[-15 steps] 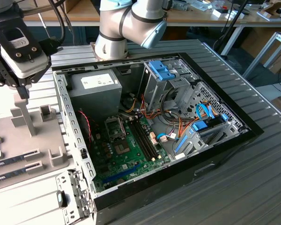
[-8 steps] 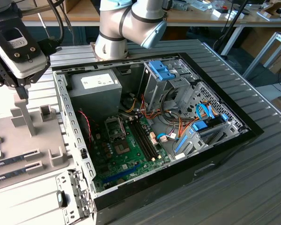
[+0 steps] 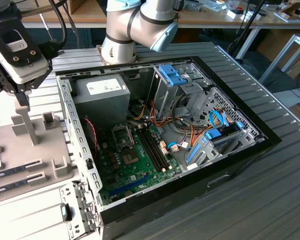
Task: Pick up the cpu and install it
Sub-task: 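Reach for the cpu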
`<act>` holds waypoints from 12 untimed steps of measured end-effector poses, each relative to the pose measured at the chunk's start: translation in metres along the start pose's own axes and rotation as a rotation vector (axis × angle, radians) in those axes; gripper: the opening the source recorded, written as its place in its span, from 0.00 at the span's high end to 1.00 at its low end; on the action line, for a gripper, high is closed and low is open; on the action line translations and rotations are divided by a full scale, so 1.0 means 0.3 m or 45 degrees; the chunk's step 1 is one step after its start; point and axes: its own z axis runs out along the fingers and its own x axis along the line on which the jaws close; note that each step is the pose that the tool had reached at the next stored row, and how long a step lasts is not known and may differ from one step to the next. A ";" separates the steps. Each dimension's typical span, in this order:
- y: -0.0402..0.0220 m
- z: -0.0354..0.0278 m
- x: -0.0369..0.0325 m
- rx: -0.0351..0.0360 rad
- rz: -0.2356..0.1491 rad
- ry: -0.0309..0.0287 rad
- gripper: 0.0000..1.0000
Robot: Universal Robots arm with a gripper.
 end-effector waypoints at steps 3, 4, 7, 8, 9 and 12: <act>0.000 0.000 0.001 0.0001 0.000 0.0001 0.90; 0.000 0.000 0.002 0.0000 0.000 0.0001 0.90; 0.000 0.000 0.004 0.0000 0.000 0.0001 0.90; 0.000 0.000 0.005 0.0000 0.000 0.0000 0.90; 0.000 0.000 0.005 0.0000 0.000 0.0000 0.90; -0.001 0.000 0.007 0.0001 0.000 0.0001 0.90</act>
